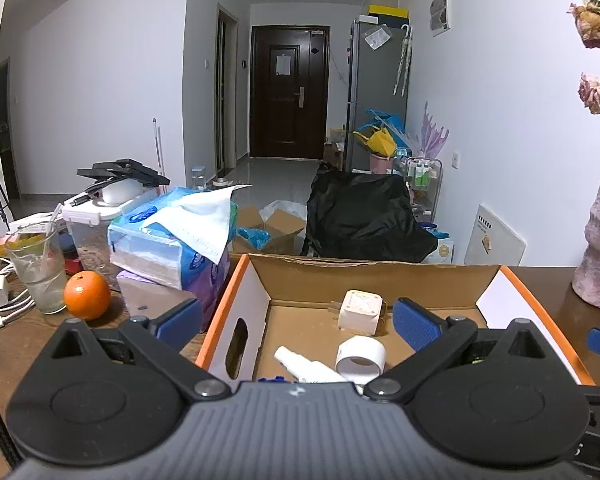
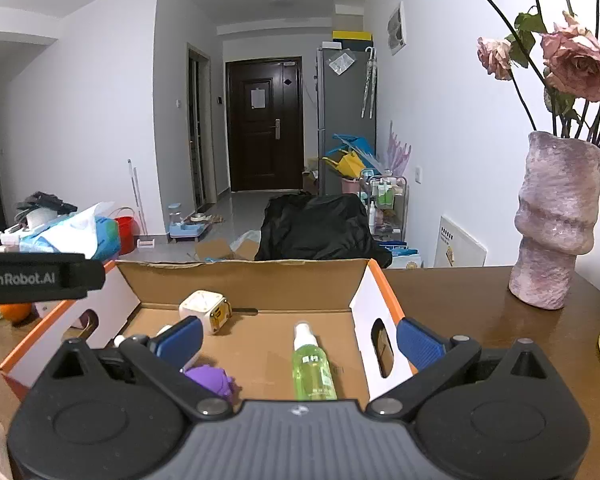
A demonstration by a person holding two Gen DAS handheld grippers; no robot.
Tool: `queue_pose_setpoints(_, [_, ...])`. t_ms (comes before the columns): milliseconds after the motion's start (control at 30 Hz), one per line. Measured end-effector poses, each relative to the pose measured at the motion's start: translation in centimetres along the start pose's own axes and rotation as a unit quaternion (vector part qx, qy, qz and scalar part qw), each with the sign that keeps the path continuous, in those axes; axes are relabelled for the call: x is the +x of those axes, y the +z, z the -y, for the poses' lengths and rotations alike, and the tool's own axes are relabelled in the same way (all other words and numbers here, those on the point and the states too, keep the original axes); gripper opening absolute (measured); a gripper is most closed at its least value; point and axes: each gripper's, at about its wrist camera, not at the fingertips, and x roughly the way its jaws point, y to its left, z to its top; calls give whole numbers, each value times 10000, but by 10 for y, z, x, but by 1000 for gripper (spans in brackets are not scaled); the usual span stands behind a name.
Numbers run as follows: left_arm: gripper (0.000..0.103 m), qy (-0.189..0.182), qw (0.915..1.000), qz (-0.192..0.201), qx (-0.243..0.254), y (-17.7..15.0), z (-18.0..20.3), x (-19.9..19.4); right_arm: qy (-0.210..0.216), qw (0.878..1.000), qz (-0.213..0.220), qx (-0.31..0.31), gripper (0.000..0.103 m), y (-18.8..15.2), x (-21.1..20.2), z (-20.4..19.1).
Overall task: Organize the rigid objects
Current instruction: 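Withdraw both tools from the box toward the white plastic box on the table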
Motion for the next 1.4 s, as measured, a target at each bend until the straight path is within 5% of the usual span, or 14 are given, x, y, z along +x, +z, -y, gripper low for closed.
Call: queue_pose_setpoints(1400, [103, -75, 9999, 51, 84, -57, -41, -107, -57, 10000, -23, -55, 103, -48, -97, 1])
